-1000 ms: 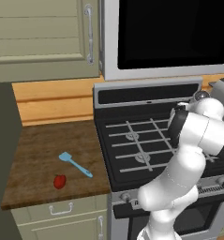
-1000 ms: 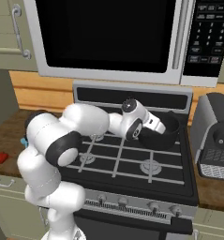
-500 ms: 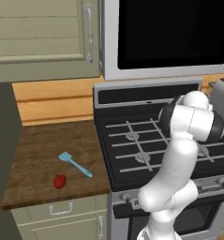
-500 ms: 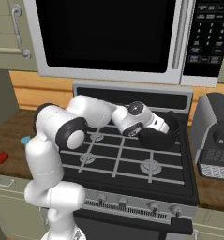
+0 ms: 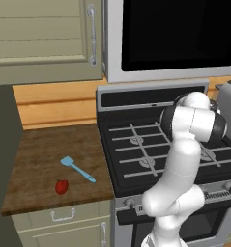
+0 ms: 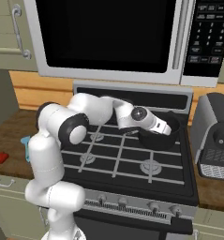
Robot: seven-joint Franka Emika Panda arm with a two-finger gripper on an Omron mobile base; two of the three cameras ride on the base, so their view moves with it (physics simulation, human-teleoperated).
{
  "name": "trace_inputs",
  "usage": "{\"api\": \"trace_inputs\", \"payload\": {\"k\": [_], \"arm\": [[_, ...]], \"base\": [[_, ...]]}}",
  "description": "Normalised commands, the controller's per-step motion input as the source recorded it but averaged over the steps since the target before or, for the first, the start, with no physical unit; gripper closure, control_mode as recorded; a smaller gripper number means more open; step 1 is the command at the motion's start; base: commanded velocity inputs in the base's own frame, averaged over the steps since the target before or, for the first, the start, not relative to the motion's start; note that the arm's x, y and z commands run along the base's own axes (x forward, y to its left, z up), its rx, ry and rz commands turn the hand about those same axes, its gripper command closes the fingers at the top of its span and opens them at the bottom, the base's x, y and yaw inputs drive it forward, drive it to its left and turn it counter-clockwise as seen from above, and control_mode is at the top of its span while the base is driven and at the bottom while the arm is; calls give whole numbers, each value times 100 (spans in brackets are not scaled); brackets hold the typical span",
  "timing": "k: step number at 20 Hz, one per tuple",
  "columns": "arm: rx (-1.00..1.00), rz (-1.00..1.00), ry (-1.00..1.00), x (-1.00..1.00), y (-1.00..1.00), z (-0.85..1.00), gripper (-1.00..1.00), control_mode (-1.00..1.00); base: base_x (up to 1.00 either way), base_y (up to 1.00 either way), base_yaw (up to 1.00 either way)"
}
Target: Put the bell pepper and garlic in the pot. Retrieve the spatula and lightly stir the vegetables in the pot.
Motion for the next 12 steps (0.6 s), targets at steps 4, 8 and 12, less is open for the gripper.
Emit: {"api": "trace_inputs", "payload": {"k": [4, 8, 12], "arm": [[0, 0, 0, -2, 0, 44, -100, -100], [0, 0, -5, -35, 7, 82, -100, -100], [0, 0, -6, -64, 29, 95, -100, -100]], "base": [[0, 0, 0], [0, 0, 0], [0, 0, 0]]}}
